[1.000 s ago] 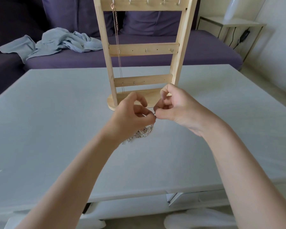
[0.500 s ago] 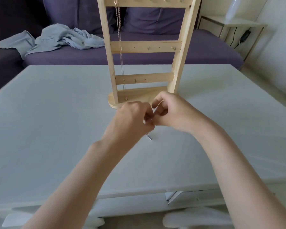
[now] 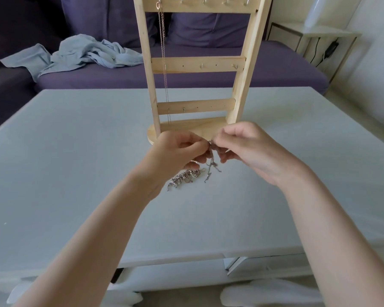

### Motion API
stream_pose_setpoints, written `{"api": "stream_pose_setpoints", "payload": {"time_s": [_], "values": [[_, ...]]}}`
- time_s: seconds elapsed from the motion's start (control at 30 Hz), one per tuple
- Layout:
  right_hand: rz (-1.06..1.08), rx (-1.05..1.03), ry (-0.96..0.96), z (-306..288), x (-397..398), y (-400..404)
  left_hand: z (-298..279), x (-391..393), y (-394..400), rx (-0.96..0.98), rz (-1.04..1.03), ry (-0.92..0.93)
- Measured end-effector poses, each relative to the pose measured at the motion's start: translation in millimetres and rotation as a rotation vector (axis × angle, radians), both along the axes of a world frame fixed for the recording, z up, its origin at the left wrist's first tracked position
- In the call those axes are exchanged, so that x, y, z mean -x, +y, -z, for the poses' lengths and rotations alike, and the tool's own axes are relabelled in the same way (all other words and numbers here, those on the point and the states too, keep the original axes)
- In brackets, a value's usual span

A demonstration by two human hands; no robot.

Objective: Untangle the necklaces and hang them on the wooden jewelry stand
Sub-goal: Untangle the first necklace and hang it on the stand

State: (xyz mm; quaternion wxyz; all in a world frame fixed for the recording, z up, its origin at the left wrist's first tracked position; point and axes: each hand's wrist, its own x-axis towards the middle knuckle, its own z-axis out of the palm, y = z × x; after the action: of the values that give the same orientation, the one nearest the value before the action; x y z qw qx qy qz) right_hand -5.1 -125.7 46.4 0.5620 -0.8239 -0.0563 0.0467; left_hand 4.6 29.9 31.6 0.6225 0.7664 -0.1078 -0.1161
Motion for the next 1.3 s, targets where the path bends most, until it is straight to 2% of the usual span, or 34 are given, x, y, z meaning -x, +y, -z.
{"api": "stream_pose_setpoints", "payload": {"time_s": [0.1, 0.2, 0.3, 0.53, 0.6, 0.7, 0.77, 0.83, 1.0, 1.17, 1.3], "values": [[-0.05, -0.116, -0.003, 2, 1, -2, -1, 2, 0, 0.083, 0.013, 0.048], [-0.063, -0.158, -0.001, 2, 0, -6, -3, 2, 1, 0.063, -0.002, 0.024], [-0.06, -0.052, -0.001, 2, 0, -6, -4, 2, 2, 0.025, -0.023, 0.006], [-0.089, 0.122, 0.044, -2, 2, -7, 0, 2, -4, -0.013, -0.015, 0.095], [-0.058, 0.109, 0.037, -2, 1, -7, 1, 1, -5, -0.066, -0.031, 0.068], [0.035, 0.05, -0.003, 1, -1, -7, 4, -1, -9, -0.249, -0.056, -0.095], [0.065, 0.073, -0.017, 5, -1, -4, 7, 0, -13, -0.358, -0.024, -0.186], [0.088, 0.103, -0.017, 9, -1, -1, 11, 1, -15, -0.391, 0.003, -0.202], [0.099, 0.013, 0.031, 7, 0, -4, 7, -1, -9, -0.252, 0.081, -0.055], [0.06, -0.112, 0.078, 6, 3, -3, 6, 0, -3, -0.206, 0.116, 0.033], [-0.004, -0.327, 0.094, 1, 3, -7, 0, -1, 3, 0.057, 0.092, 0.192]]}}
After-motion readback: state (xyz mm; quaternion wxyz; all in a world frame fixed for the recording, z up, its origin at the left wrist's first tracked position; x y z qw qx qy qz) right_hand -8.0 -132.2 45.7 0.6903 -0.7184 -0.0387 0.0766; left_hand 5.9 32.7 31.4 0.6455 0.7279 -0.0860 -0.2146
